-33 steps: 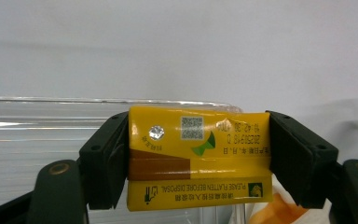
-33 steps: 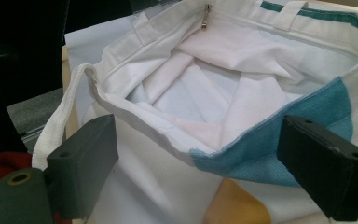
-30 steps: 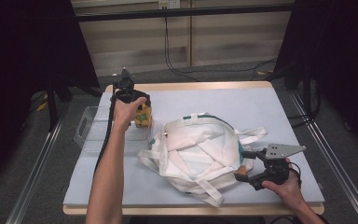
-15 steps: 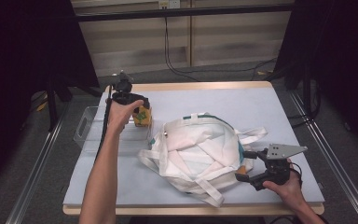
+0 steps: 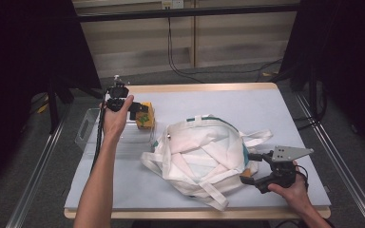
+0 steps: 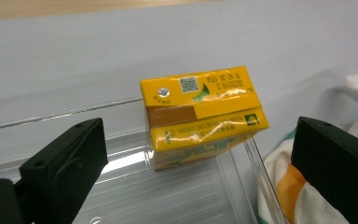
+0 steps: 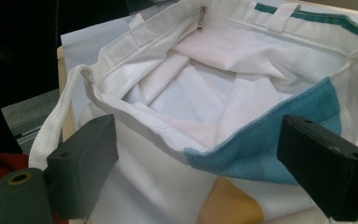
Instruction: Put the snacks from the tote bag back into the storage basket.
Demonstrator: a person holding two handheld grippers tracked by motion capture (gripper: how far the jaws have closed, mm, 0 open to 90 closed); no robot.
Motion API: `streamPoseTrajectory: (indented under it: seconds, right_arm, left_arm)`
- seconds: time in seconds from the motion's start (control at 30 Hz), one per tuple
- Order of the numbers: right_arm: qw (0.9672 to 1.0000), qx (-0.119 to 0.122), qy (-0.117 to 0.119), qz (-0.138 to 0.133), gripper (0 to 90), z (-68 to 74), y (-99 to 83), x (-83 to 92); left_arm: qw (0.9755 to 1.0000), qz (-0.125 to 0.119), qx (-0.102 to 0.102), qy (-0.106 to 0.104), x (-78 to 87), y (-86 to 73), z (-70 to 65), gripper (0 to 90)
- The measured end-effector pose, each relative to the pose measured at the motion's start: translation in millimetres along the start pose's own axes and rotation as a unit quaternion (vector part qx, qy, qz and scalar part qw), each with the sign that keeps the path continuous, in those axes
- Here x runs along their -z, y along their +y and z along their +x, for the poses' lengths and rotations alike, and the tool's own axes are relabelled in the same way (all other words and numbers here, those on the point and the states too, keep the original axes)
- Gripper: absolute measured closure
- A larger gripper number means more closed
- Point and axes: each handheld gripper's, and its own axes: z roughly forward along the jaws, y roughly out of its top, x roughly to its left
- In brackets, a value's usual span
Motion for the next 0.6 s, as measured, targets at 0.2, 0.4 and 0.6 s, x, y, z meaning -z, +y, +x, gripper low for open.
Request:
streamPoseTrajectory:
  seconds: [0.2,0.4,0.6]
  right_arm:
    - [1.0,0.003,-0.001,0.002,11.9,0.4,0.4,-1.1]
    - [1.0,0.0,-0.006,-0.002,11.9,-1.1,1.2,-0.1]
    - [1.0,0.0,-0.008,-0.003,11.9,-0.6,0.8,1.4]
  left_arm:
    - [0.9991,-0.024,-0.032,-0.016,12.5,-11.6,0.4,5.1]
    - [0.9954,-0.064,-0.063,-0.033,26.5,-24.0,-5.7,5.0]
    - [0.9927,-0.088,-0.068,-0.047,37.9,-39.6,1.4,3.7]
